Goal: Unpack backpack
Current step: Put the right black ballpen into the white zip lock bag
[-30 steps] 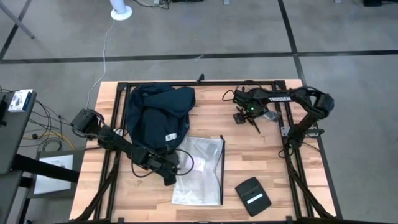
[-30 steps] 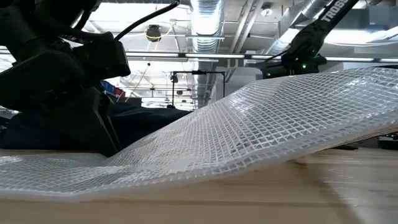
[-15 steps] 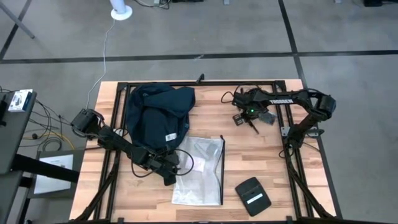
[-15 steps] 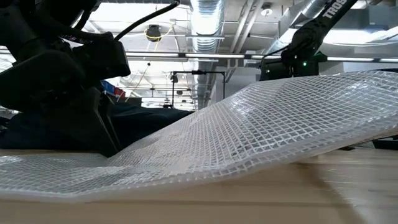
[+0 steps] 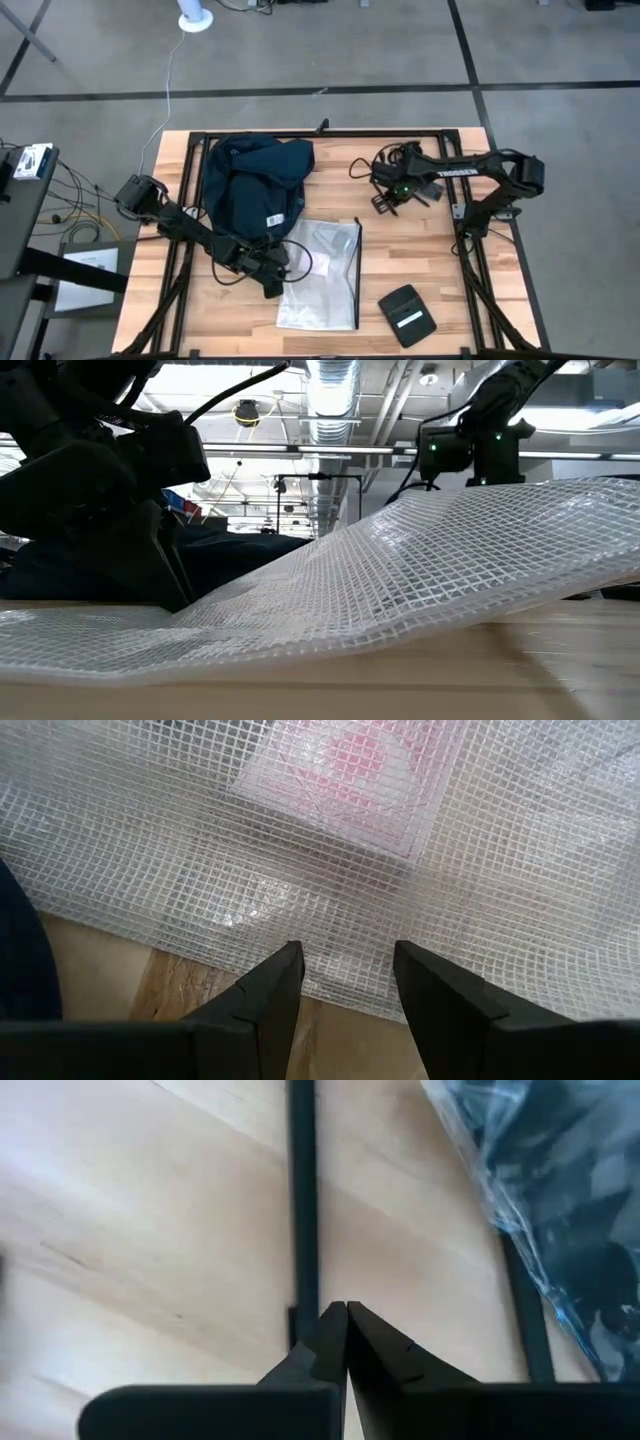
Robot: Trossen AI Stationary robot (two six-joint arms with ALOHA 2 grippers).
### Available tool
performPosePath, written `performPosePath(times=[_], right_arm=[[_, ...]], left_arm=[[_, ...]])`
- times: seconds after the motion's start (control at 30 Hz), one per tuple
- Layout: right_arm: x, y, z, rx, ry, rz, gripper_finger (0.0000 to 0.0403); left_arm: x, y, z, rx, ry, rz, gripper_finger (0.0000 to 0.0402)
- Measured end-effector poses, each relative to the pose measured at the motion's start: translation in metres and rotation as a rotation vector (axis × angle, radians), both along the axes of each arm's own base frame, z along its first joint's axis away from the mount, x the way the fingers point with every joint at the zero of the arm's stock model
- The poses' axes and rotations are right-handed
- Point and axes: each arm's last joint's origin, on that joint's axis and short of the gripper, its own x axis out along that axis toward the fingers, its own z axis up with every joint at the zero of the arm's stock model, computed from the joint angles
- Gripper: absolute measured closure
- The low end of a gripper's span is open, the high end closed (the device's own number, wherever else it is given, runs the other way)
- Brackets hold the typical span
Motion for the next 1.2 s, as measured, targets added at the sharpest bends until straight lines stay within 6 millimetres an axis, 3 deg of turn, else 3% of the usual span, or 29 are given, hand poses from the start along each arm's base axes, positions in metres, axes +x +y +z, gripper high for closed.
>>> performPosePath(times=[0.17,0.4,0.57,0.9,1.2], right_arm=[[0.0,0.005,0.003,0.005,-0.009,-0.051,0.0385],[0.004,0.006,-0.011,0.032,0.046,-0.045,0.0282],[0.006,0.005,-0.013,0.032,0.042,-0.032,0.0243],[0.0,-0.005,-0.02,0.062,0.022,-0.051,0.0263],[0.009,0.0,-0.035,0.092,0.066,-0.008,0.0275]], left_arm=[[0.0,0.0,0.0,0.005,-0.001,-0.007,0.025],[0.0,0.0,0.0,0.005,-0.002,-0.007,0.025],[0.0,0.0,0.0,0.004,-0.003,-0.006,0.025],[0.0,0.0,0.0,0.007,-0.003,-0.008,0.025],[0.0,0.0,0.0,0.007,-0.003,-0.007,0.025]])
